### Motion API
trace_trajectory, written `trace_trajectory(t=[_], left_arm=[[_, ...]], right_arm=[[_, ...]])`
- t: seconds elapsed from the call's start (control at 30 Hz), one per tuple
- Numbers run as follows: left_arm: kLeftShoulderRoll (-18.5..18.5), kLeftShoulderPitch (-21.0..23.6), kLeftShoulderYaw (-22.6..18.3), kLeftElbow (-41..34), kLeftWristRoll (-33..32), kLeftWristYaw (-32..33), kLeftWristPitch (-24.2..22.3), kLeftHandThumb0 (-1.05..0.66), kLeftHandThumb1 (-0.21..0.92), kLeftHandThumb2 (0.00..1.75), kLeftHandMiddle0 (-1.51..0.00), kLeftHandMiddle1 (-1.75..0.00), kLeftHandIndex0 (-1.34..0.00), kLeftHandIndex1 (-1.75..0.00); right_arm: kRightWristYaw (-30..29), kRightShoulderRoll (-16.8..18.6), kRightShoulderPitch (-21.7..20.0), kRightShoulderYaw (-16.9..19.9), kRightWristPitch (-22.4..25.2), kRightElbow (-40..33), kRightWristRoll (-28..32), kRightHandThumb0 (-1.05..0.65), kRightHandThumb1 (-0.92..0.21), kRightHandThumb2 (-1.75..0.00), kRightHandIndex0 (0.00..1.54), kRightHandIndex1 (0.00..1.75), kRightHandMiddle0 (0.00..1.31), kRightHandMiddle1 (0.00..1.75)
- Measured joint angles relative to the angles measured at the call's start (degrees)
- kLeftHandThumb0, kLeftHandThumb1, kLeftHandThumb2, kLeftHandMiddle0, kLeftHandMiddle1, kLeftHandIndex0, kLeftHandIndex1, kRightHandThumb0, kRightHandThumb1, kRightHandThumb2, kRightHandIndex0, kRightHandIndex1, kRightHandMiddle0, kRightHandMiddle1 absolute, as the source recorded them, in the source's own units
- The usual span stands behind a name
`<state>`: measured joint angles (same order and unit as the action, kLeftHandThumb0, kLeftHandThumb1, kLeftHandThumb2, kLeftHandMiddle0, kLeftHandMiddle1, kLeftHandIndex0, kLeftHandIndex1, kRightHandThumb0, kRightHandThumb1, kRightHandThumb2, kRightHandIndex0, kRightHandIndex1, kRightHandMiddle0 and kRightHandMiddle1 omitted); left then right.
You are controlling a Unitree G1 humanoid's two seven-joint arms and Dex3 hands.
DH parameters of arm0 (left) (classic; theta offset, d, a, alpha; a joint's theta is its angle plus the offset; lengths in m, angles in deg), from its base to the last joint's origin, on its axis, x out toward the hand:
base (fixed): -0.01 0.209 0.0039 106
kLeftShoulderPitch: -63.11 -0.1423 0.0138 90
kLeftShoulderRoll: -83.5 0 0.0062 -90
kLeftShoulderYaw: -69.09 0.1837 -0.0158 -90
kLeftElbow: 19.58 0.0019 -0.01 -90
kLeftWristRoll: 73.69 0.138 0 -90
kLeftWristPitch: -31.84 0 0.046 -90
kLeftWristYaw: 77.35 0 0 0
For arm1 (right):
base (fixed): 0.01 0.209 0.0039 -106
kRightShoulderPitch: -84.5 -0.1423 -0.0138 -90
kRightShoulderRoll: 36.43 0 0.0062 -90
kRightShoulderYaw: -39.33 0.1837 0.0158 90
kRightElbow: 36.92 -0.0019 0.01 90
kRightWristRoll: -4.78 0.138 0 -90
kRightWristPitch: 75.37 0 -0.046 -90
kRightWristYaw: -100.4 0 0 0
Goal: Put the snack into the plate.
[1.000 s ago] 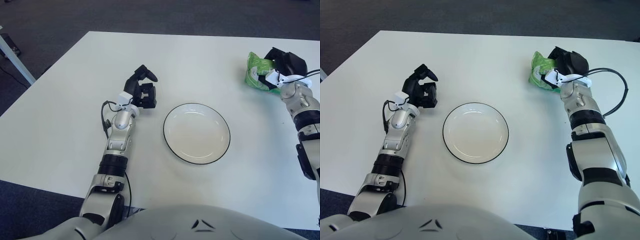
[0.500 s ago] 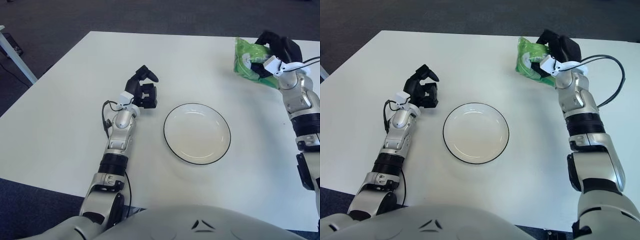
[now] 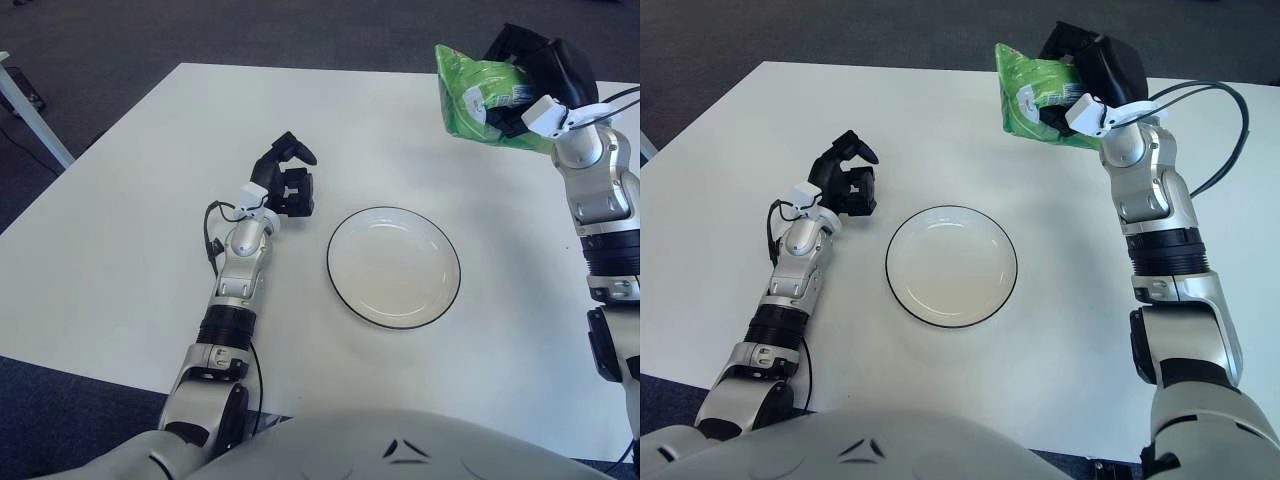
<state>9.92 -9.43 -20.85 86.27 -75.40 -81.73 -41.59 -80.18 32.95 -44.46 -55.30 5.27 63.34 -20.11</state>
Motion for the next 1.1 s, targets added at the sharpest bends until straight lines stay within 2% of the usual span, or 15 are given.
trace_trajectory(t=[0.1,0.2,0.3,0.43,0.63,0.83,1.1], left_arm=[[0.0,0.2,0.0,0.3,0.0,0.1,0.0,-0.48,0.31,1.32,-1.32,-1.75,-0.62,-1.75],[0.2,0.8,-0.1,0.5,0.0,0.3,0.0,-0.48,0.32,1.31,-1.31,-1.75,-0.61,-1.75],[0.2,1.0,-0.1,1.0,0.2,0.8,-0.5,-0.47,0.34,1.29,-1.31,-1.75,-0.59,-1.75],[0.0,1.3,-0.3,1.8,0.1,1.1,-1.6,-0.47,0.35,1.28,-1.31,-1.75,-0.59,-1.75],[0.0,1.6,-0.7,2.3,-0.2,0.9,-2.0,-0.47,0.34,1.28,-1.29,-1.75,-0.59,-1.75],[0.0,1.7,-0.9,2.5,-0.4,0.6,-2.0,-0.48,0.31,1.32,-1.28,-1.75,-0.61,-1.75],[0.2,1.8,-1.0,2.4,-0.7,0.4,-1.9,-0.49,0.29,1.35,-1.29,-1.75,-0.63,-1.75]], right_arm=[[0.6,0.4,0.3,-0.2,-2.1,-1.5,0.0,0.56,-0.10,-1.58,0.79,1.75,1.06,1.75],[2.0,0.8,3.4,0.2,-1.9,-7.8,0.2,0.57,-0.09,-1.59,0.80,1.75,1.06,1.75],[5.2,1.6,6.9,0.0,-1.3,-14.9,1.2,0.57,-0.08,-1.60,0.80,1.75,1.05,1.75],[9.6,1.8,8.5,-0.8,-1.4,-18.9,1.6,0.57,-0.08,-1.61,0.81,1.75,1.05,1.75],[14.3,2.0,8.4,-1.5,-1.3,-20.7,1.9,0.59,-0.06,-1.63,0.83,1.75,1.06,1.75],[17.3,3.7,8.4,-2.4,-1.6,-22.1,3.5,0.59,-0.05,-1.64,0.83,1.75,1.06,1.75],[17.9,5.2,8.5,-5.0,-8.8,-20.9,3.9,0.59,-0.05,-1.65,0.84,1.75,1.08,1.75]])
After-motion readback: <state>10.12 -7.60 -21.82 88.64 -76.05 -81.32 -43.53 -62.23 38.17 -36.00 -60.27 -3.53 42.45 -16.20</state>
